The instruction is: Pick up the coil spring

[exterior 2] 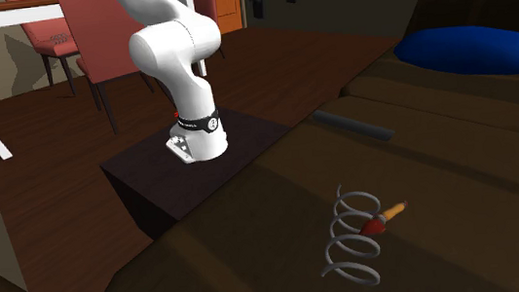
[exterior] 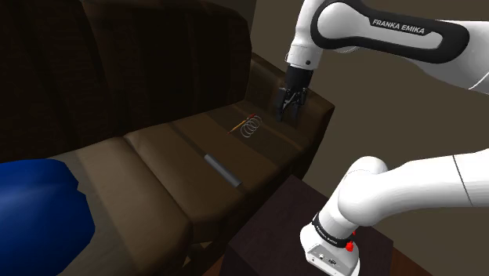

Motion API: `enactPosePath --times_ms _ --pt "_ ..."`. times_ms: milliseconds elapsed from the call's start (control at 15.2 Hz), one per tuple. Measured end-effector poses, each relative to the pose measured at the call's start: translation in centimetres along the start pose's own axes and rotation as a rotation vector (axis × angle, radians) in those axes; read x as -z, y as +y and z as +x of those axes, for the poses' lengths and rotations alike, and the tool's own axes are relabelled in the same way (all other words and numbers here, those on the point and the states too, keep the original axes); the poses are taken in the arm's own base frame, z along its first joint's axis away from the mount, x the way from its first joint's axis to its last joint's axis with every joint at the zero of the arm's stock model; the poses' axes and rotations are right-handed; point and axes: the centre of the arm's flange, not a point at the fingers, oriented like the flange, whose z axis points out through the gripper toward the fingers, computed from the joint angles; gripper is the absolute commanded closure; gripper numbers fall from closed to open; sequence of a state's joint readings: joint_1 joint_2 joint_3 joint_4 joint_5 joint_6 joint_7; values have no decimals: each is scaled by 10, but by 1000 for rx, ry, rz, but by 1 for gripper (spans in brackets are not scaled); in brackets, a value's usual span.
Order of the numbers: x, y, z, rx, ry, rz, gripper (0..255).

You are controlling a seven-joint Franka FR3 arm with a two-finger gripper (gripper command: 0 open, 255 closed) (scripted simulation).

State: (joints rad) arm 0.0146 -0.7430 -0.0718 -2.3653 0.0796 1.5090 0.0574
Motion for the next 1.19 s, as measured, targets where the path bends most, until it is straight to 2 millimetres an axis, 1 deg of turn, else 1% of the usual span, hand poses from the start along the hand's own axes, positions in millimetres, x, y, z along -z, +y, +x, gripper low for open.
enactPosePath --times_ms 132,264,330,528,594,660,726,792,924,1188 --pt "-3 2 4 -4 3 0 0" --pt "-14 10 15 -16 13 0 0" --pt "-18 15 25 -23 19 0 0" --pt "-42 30 51 -45 38 0 0" --pt "-52 37 60 -52 45 0 0" --pt "-54 43 71 -60 53 0 0" --pt "-63 51 80 -67 58 -1 0" --pt "-72 56 87 -75 65 -1 0" --pt "-85 68 105 -90 80 -1 0" --pt "-112 94 133 -119 108 -1 0"
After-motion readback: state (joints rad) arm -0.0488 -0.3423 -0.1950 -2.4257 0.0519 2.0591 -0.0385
